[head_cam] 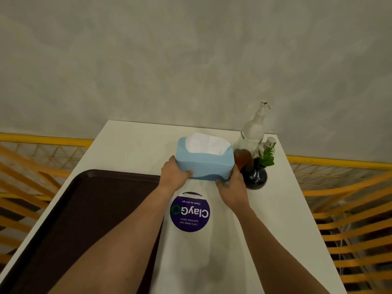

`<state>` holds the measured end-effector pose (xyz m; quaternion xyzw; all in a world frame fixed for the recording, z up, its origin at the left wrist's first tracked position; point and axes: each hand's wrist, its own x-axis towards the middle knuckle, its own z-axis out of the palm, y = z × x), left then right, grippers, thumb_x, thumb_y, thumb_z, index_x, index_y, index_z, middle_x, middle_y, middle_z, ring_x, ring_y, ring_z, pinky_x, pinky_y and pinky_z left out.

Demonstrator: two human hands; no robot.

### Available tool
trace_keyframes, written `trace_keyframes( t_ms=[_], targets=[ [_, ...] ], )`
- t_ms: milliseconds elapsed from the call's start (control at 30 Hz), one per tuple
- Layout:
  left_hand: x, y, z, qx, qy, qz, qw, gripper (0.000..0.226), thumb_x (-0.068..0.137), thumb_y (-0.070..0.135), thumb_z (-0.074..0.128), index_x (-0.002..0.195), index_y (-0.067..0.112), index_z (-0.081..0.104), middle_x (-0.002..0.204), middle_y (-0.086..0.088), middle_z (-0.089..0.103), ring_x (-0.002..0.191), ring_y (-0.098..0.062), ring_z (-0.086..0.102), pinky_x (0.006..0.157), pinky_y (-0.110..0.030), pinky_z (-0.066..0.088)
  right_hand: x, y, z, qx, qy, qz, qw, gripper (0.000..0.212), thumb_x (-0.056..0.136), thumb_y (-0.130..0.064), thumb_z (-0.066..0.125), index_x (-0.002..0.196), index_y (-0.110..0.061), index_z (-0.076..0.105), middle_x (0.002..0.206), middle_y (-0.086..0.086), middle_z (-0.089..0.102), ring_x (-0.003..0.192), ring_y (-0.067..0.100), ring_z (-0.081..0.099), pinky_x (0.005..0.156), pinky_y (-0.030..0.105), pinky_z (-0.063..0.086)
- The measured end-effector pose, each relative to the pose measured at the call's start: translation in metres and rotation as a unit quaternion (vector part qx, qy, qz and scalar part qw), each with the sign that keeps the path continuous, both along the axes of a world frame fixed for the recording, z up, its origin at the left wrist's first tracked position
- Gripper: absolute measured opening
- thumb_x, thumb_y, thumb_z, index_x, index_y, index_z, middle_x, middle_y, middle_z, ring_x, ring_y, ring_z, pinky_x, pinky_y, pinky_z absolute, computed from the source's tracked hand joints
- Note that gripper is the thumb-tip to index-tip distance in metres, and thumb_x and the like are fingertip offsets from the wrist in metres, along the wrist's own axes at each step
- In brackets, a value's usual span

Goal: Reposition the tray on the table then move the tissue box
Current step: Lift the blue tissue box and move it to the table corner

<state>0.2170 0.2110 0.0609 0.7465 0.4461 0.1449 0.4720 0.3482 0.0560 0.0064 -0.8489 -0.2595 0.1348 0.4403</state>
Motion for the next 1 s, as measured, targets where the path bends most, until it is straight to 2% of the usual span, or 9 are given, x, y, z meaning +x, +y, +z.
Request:
trace_keyframes(
  t_ms=[233, 367, 467, 567, 667, 800, 900, 1000],
  targets=[
    [-0.003, -0.002, 0.003, 0.036, -0.017, -0.006, 0.999, 0.054, 0.082, 0.020, 0.079, 0.128, 0.004, 0.057, 0.125, -0.015, 0.065, 0.112, -0.032, 0.061, 0.091, -0.038, 0.051, -0.015, -0.003, 0.007, -0.017, -0.034, -0.055, 0.998, 0.060, 0.096, -0.026, 0.069, 0.146, -0.015, 0.040, 0.135, 0.010, 0.053, 0.122, 0.031, 0.056, 0.102, 0.049, 0.050],
    [-0.014, 0.009, 0.010, 0.045, -0.047, -0.007, 0.998, 0.055, 0.081, 0.021, 0.080, 0.128, 0.006, 0.058, 0.123, -0.012, 0.065, 0.111, -0.030, 0.061, 0.087, -0.035, 0.050, -0.027, 0.003, 0.017, 0.011, -0.063, -0.060, 0.996, 0.059, 0.096, -0.026, 0.069, 0.147, -0.016, 0.040, 0.137, 0.007, 0.054, 0.123, 0.026, 0.055, 0.104, 0.046, 0.050],
    [-0.029, 0.025, 0.021, 0.056, -0.071, -0.009, 0.996, 0.054, 0.081, 0.023, 0.080, 0.128, 0.008, 0.059, 0.121, -0.010, 0.066, 0.106, -0.026, 0.061, 0.085, -0.032, 0.049, -0.036, 0.017, 0.029, 0.024, -0.089, -0.050, 0.994, 0.056, 0.096, -0.034, 0.068, 0.143, -0.016, 0.042, 0.134, 0.008, 0.055, 0.119, 0.025, 0.055, 0.098, 0.043, 0.051],
    [-0.048, 0.048, 0.034, 0.075, -0.076, -0.006, 0.994, 0.054, 0.081, 0.027, 0.080, 0.127, 0.009, 0.060, 0.121, -0.010, 0.067, 0.105, -0.025, 0.061, 0.087, -0.035, 0.050, -0.048, 0.042, 0.042, 0.031, -0.103, -0.042, 0.993, 0.056, 0.094, -0.045, 0.067, 0.139, -0.018, 0.045, 0.128, 0.005, 0.059, 0.112, 0.022, 0.057, 0.091, 0.039, 0.052],
    [-0.069, 0.080, 0.044, 0.086, -0.072, 0.003, 0.994, 0.056, 0.080, 0.030, 0.080, 0.128, 0.011, 0.060, 0.121, -0.009, 0.067, 0.108, -0.028, 0.062, 0.087, -0.036, 0.050, -0.065, 0.073, 0.053, 0.036, -0.099, -0.037, 0.994, 0.057, 0.094, -0.049, 0.065, 0.140, -0.024, 0.044, 0.133, 0.001, 0.059, 0.116, 0.019, 0.058, 0.095, 0.042, 0.055],
    [-0.098, 0.126, 0.055, 0.087, -0.077, 0.008, 0.993, 0.057, 0.081, 0.032, 0.079, 0.131, 0.014, 0.059, 0.124, -0.007, 0.066, 0.099, -0.020, 0.056, 0.082, -0.031, 0.043, -0.086, 0.120, 0.060, 0.043, -0.106, -0.012, 0.993, 0.060, 0.094, -0.049, 0.067, 0.142, -0.023, 0.042, 0.137, 0.000, 0.057, 0.120, 0.019, 0.058, 0.097, 0.041, 0.055],
    [-0.127, 0.172, 0.059, 0.088, -0.083, 0.025, 0.992, 0.059, 0.082, 0.033, 0.079, 0.133, 0.015, 0.059, 0.128, -0.007, 0.066, 0.110, -0.026, 0.060, 0.084, -0.031, 0.043, -0.113, 0.168, 0.067, 0.055, -0.106, 0.003, 0.993, 0.058, 0.092, -0.051, 0.067, 0.137, -0.021, 0.046, 0.129, 0.000, 0.059, 0.112, 0.017, 0.060, 0.085, 0.030, 0.051],
    [-0.136, 0.185, 0.062, 0.090, -0.089, 0.028, 0.992, 0.056, 0.082, 0.031, 0.080, 0.132, 0.014, 0.060, 0.126, -0.008, 0.067, 0.112, -0.026, 0.061, 0.085, -0.032, 0.045, -0.118, 0.183, 0.068, 0.057, -0.095, 0.006, 0.994, 0.060, 0.091, -0.054, 0.067, 0.137, -0.020, 0.047, 0.129, 0.001, 0.061, 0.106, 0.016, 0.059, 0.083, 0.028, 0.047]
  ],
)
